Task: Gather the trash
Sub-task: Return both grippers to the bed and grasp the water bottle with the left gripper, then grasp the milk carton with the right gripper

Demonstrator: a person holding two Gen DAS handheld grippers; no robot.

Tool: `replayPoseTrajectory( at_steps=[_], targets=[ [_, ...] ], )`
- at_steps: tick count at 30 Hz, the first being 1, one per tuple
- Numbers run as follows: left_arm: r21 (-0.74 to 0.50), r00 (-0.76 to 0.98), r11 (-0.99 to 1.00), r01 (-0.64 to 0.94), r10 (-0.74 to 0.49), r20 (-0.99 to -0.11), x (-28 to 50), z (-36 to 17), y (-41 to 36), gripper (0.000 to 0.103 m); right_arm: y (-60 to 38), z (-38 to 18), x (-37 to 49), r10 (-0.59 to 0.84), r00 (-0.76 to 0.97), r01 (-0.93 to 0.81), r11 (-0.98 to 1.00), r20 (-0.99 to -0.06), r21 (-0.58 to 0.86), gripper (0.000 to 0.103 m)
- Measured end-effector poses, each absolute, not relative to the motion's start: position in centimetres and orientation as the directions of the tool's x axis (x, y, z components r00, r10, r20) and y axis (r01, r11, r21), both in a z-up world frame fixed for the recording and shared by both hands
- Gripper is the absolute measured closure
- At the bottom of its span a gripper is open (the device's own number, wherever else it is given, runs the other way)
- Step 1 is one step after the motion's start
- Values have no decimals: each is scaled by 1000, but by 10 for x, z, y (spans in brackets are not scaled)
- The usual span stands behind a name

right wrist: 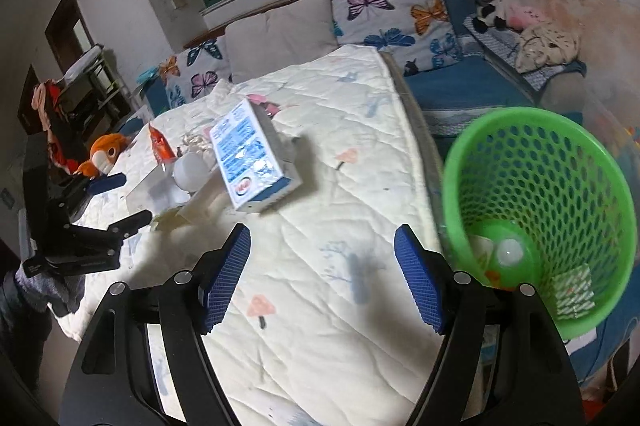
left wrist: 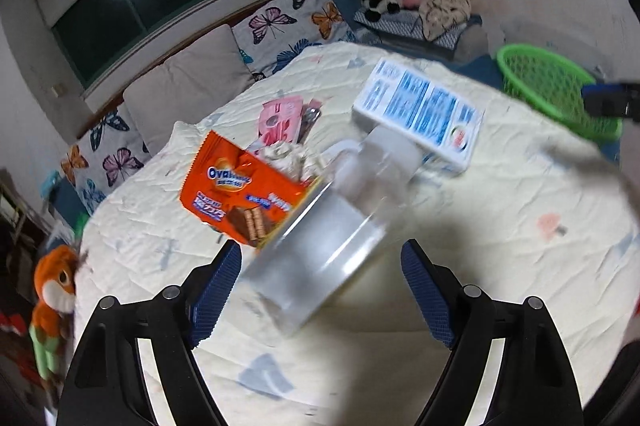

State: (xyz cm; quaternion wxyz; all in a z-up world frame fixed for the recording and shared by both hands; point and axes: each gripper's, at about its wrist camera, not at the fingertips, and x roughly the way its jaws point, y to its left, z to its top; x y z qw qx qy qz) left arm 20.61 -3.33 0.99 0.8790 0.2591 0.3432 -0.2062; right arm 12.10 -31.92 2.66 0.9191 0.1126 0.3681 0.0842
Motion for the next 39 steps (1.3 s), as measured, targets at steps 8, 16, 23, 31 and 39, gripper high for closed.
replayPoseTrajectory(
  at_steps=[8,16,23,31,39],
  targets=[
    [414,675,675,611,-171,-717,212,-1,-28,24,-291,28,149,254,690,-134,965,-678,225,28],
    [473,672,596,649,-158,-723,216,-13,-36,24,-269,25,178,277,659,-197,961,-699,194,28],
    [496,669,553,669,-157,-727,220,-20,-41,28,-258,21,198,284,637,-239,957,-717,167,28],
    [488,659,545,682,-169,-733,223,-22,-42,40,-237,22,220,278,625,-302,948,-730,103,28],
    [457,643,567,685,-177,-745,226,-21,-39,40,-217,11,242,223,621,-337,942,-752,1,26]
  ],
)
